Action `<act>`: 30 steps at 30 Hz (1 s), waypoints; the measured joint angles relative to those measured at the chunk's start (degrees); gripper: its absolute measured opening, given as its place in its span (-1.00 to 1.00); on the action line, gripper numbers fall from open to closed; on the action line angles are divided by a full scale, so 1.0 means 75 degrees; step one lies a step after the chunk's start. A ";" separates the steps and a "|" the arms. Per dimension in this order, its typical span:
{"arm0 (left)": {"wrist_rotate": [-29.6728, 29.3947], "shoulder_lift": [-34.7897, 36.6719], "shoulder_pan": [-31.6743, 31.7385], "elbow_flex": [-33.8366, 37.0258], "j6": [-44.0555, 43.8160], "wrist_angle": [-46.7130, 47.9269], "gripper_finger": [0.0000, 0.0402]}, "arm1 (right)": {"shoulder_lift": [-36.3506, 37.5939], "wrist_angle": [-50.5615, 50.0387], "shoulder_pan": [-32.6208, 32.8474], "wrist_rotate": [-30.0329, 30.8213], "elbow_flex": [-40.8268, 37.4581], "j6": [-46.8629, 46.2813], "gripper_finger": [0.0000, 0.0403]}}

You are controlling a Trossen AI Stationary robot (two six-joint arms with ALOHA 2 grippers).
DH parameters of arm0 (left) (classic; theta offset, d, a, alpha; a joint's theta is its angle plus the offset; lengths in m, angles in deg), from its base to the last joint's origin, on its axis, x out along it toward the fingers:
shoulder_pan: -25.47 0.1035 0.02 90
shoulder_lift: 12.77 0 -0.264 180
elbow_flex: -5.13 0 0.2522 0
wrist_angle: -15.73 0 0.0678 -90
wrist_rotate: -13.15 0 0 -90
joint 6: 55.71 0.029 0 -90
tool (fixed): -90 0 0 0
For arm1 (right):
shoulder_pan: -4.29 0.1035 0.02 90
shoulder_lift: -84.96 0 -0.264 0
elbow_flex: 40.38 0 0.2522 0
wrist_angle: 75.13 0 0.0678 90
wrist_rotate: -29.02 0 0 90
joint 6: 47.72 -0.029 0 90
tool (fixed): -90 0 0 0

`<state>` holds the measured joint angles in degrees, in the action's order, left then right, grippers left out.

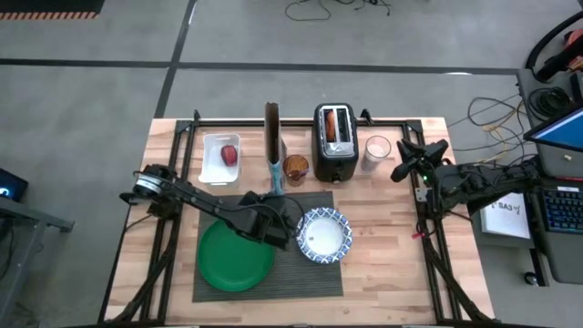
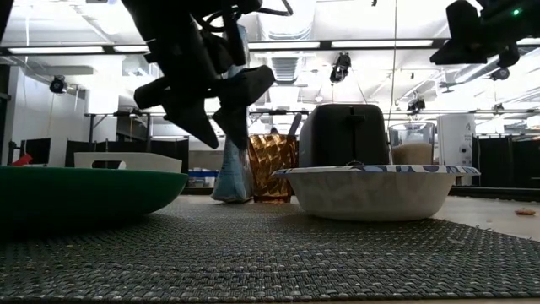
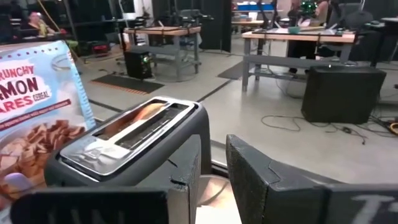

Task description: Arrange a breakfast setting

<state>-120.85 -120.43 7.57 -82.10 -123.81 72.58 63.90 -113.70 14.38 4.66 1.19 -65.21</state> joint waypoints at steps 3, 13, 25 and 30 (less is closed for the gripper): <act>0.0005 -0.0019 -0.0007 0.0000 0.0003 -0.0489 0.33 | 0.0000 -0.0028 0.0000 -0.0011 0.0000 -0.0110 -0.66; -0.1172 -0.0032 -0.0623 0.0003 0.0705 -0.0059 0.39 | 0.0000 -0.0028 0.0000 -0.0012 0.0000 -0.0120 -0.66; -0.2662 -0.0026 -0.0562 0.0712 0.1070 -0.0565 0.39 | 0.0000 -0.0025 0.0000 -0.0011 0.0000 -0.0062 -0.66; -0.2878 -0.0026 -0.0326 0.0991 0.0777 -0.0829 0.39 | 0.0000 -0.0025 0.0000 -0.0008 0.0000 -0.0054 -0.66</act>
<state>-142.44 -120.63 5.13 -74.67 -117.98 66.36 63.90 -113.89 14.38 4.60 1.19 -65.62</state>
